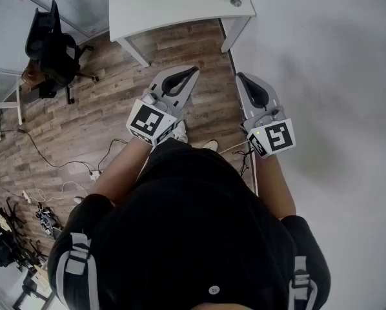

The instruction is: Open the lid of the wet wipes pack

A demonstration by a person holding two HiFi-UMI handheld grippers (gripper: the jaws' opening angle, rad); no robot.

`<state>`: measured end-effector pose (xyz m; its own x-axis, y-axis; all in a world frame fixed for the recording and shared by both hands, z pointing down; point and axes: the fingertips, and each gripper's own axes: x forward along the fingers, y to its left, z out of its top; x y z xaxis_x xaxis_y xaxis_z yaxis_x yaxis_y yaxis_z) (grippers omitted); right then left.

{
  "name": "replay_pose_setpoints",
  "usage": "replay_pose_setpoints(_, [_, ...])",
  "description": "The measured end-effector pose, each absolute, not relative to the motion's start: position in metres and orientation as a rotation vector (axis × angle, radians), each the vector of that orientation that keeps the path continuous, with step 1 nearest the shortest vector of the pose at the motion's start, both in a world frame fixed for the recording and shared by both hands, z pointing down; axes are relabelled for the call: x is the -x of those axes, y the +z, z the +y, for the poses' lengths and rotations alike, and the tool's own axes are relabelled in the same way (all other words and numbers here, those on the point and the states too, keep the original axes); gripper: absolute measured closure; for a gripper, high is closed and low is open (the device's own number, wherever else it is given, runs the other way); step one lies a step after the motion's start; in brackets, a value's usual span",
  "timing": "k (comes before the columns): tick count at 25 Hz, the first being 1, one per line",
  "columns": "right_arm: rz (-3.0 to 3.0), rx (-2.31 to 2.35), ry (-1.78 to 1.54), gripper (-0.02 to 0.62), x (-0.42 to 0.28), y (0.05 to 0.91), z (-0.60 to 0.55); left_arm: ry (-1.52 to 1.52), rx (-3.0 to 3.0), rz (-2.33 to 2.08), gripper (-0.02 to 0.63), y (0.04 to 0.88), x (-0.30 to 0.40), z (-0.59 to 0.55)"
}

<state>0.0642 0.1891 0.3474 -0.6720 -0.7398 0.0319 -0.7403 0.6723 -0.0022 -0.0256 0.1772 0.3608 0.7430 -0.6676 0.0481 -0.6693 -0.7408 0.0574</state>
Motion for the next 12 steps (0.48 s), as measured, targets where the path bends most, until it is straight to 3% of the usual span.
replay_pose_setpoints(12, [-2.886, -1.205, 0.038, 0.591, -0.078, 0.35, 0.23, 0.101, -2.859, -1.122, 0.606, 0.367, 0.003, 0.224])
